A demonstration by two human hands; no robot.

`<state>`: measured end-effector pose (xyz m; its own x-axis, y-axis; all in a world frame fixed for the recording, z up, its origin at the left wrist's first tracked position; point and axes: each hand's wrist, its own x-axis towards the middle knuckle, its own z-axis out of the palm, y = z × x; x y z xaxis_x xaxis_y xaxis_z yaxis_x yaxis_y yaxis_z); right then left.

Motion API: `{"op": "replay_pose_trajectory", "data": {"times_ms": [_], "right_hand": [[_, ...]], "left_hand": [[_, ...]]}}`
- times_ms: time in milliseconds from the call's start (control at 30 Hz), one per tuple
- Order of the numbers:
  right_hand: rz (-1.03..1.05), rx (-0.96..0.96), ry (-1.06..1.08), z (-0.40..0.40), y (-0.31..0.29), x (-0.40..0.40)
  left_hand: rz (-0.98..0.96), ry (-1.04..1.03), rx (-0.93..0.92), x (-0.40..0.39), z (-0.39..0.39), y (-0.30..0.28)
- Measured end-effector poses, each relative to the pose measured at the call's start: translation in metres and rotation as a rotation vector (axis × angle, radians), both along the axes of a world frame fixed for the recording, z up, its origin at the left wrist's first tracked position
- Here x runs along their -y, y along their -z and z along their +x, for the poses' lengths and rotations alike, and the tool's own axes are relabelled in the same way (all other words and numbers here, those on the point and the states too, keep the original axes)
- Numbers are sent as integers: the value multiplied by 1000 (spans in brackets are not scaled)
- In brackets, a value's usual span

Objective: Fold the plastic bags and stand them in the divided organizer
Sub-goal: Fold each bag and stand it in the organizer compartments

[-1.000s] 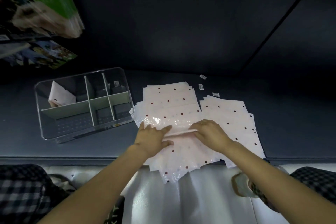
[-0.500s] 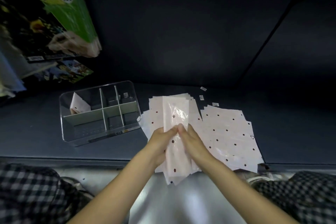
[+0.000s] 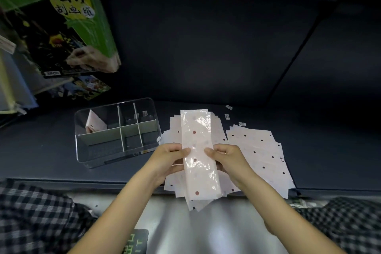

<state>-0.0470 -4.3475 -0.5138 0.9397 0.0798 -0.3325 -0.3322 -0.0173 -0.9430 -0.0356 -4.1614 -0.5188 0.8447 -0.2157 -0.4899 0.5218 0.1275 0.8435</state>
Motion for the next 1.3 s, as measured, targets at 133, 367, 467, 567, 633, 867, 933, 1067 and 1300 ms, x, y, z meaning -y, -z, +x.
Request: {"op": "replay_pose_trajectory", "data": {"times_ms": [133,367,467,567,633,867,933,1067,1300], "right_hand": [[37,-31,-14,3,-5,6],[188,-23,-36,9,-11,14],[168,-12,-48,10,-12,15],[161,22,-62,8,-12,15],[146,54,-67,8,-12,15],[54,161,-71,8,-9,14],[8,170,-85,7,-9,15],[-49,159,-87,7,-10,12],[-569,406,-321,1,-9,-3]], "left_hand": [[46,2,61,-5,4,-6],[-66,-20,99,-8,7,-11],[-80,14,125,-9,7,-14],[-77,32,145,-10,6,-16],[-102,12,134,-11,6,-15],[-48,-26,4,3,2,-10],[-26,-61,21,7,1,-11],[196,-182,255,11,-1,-10],[877,-21,1005,19,-16,-11]]}}
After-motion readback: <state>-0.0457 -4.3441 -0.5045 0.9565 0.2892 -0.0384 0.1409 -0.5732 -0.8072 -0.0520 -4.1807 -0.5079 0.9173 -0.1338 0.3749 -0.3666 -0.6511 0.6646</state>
